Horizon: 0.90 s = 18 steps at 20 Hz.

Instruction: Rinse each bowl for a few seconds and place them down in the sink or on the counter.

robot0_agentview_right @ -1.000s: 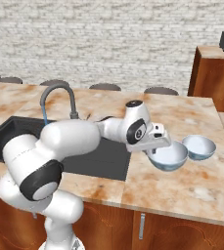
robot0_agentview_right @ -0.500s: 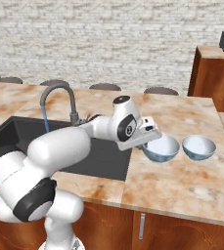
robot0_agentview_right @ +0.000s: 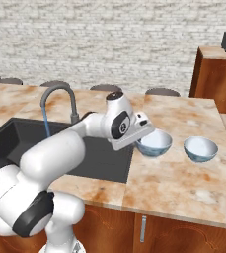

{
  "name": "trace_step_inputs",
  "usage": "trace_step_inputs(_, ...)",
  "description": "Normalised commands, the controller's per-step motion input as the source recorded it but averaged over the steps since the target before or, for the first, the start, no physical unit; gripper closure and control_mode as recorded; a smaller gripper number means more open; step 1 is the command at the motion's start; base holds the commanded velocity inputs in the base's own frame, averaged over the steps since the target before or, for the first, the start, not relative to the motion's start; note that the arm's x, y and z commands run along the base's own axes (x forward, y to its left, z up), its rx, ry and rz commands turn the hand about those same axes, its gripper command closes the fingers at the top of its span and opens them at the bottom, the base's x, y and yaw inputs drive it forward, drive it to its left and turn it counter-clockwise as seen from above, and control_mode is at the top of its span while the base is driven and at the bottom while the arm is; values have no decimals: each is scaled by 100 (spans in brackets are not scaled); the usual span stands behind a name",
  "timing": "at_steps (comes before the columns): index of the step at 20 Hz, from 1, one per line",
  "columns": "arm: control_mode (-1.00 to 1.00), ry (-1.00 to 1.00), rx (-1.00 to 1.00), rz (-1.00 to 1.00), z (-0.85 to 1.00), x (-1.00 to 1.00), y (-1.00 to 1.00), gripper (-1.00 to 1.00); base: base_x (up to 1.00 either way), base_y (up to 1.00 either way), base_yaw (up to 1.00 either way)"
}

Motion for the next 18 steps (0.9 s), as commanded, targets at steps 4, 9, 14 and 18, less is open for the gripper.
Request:
trace_step_inputs(4, -100, 5, 0, 20, 16, 0, 22, 100, 0, 0, 0)
trace_step_inputs(9, -100, 5, 0, 20, 13, 0, 22, 100, 0, 0, 0)
trace_step_inputs(14, -100, 7, 0, 18, 8, -1, 28, 100, 0, 0, 0)
trace_step_inputs(18, -100, 5, 0, 16, 3, -2, 35, 100, 0, 0, 0)
